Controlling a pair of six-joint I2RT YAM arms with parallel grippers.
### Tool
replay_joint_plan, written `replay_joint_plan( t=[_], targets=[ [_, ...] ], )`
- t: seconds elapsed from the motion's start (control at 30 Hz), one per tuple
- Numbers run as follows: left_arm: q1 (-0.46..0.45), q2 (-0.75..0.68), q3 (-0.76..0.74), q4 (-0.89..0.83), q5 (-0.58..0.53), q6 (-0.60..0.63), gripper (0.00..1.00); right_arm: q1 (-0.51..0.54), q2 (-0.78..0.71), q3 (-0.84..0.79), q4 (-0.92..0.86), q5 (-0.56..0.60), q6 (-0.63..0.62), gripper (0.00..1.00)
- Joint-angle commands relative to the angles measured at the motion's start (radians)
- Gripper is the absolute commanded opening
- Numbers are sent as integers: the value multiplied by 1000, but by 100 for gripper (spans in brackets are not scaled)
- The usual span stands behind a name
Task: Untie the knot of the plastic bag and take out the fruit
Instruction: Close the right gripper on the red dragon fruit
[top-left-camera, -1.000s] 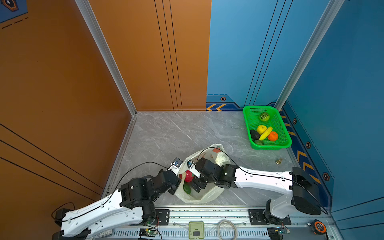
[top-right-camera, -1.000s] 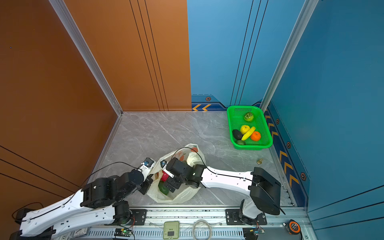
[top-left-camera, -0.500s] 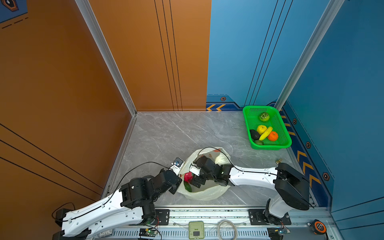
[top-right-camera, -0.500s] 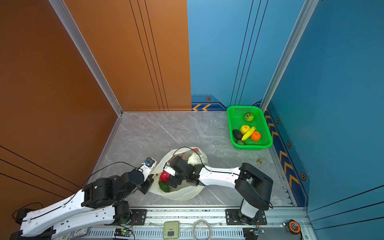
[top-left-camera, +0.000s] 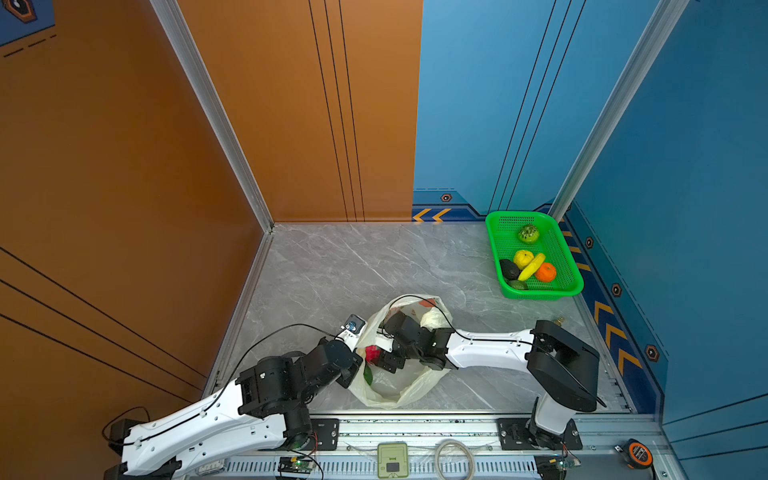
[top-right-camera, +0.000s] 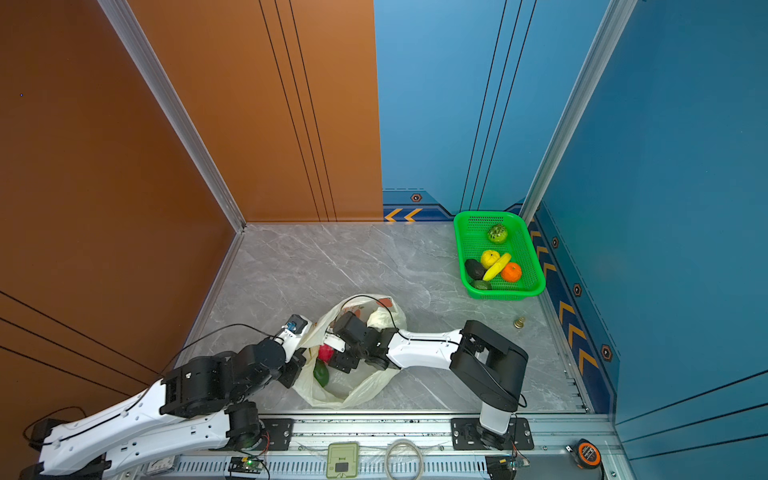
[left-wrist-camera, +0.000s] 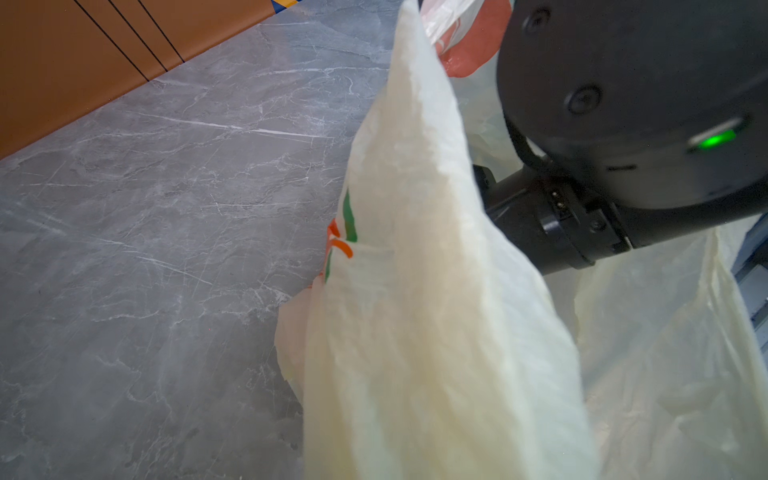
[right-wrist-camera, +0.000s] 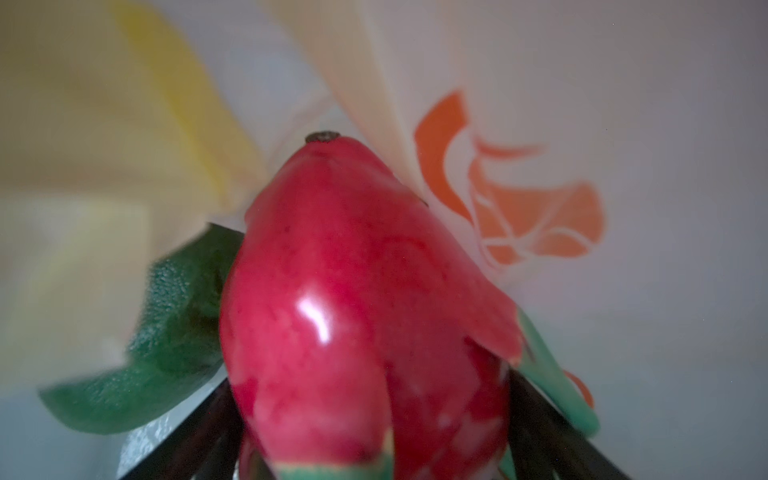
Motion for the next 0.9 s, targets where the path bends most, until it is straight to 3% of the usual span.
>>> replay_joint_plan(
  t=[0.0, 0.27, 0.87],
  targets=[
    [10, -1, -3, 22, -9, 18, 0, 12, -22, -13, -82, 12, 46, 67],
    [16, 7, 3, 22, -17, 17, 0, 19, -107, -29, -148, 45, 80, 57],
    [17, 94, 19, 86, -31, 16, 0, 27, -412, -89, -285, 150, 224, 57]
  ],
)
